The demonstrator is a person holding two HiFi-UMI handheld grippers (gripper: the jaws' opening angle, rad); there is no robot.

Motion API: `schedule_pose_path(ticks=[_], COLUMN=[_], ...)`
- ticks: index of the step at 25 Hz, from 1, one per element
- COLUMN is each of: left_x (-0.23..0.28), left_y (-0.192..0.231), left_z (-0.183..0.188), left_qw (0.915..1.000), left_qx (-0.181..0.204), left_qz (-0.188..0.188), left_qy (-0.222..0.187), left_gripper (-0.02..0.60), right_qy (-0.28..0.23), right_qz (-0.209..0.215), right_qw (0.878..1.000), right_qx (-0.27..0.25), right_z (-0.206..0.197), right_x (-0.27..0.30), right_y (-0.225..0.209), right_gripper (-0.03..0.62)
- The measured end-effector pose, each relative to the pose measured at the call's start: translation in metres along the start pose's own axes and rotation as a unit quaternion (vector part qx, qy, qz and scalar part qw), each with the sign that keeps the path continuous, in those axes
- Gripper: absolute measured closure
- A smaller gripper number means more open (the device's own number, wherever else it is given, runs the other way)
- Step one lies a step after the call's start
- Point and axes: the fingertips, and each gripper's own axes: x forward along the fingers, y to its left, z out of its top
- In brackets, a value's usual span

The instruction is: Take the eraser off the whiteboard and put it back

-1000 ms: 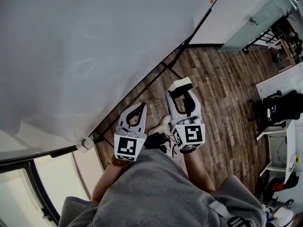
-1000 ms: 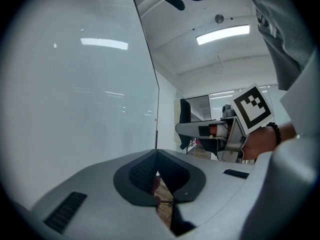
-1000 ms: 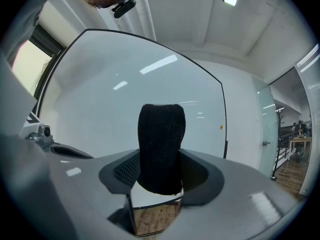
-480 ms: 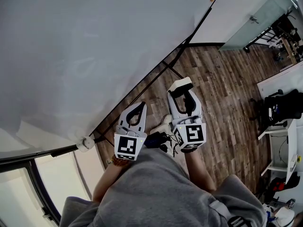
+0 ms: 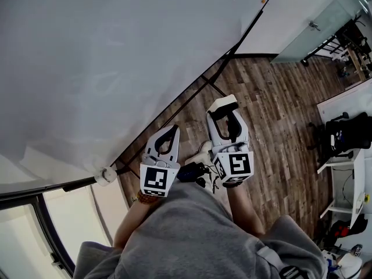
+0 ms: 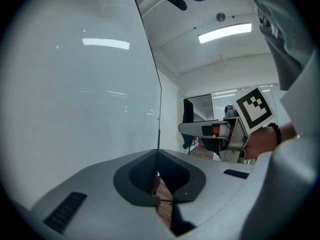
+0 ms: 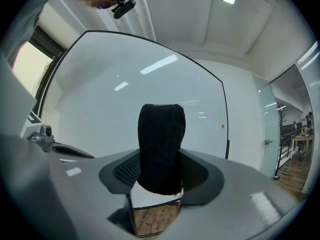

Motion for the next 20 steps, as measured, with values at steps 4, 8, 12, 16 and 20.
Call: schedule_pose_path(ticks=[4, 8, 12, 16, 20], left_x=[0.0, -0.001, -0.001, -0.002, -0.003], left_y=[0.001, 0.005, 0.004, 0.009, 0.017], left_z=[0.0, -0.003, -0.002, -0.003, -0.006], left_qw=[1.0, 1.0, 1.0, 1.0, 0.9999], left_qx=[-0.001, 0.004, -0.004, -0.001, 0.002], left_qz=[0.0, 0.004, 0.003, 0.009, 0.017], left_qy=[0.002, 0.0, 0.005, 0.003, 0.002], left_gripper=[0.575, 0.575, 0.575, 0.575, 0.575], right_qy=[0.0, -0.001, -0.003, -0.003, -0.003], right_qz=[0.0, 0.002, 0.003, 0.006, 0.012], right_qw=[1.0, 1.0, 1.0, 1.0, 1.0], right_qx=[0.0, 0.0, 0.0, 0.002, 0.001], right_z=[0.0, -0.002, 0.001, 0.0, -0.001], right_x=[0.002, 0.003, 0.004, 0.008, 0.015], right_y=[0.001, 0.004, 0.002, 0.004, 0.01], right_gripper=[0.358, 0.358, 0.358, 0.358, 0.358])
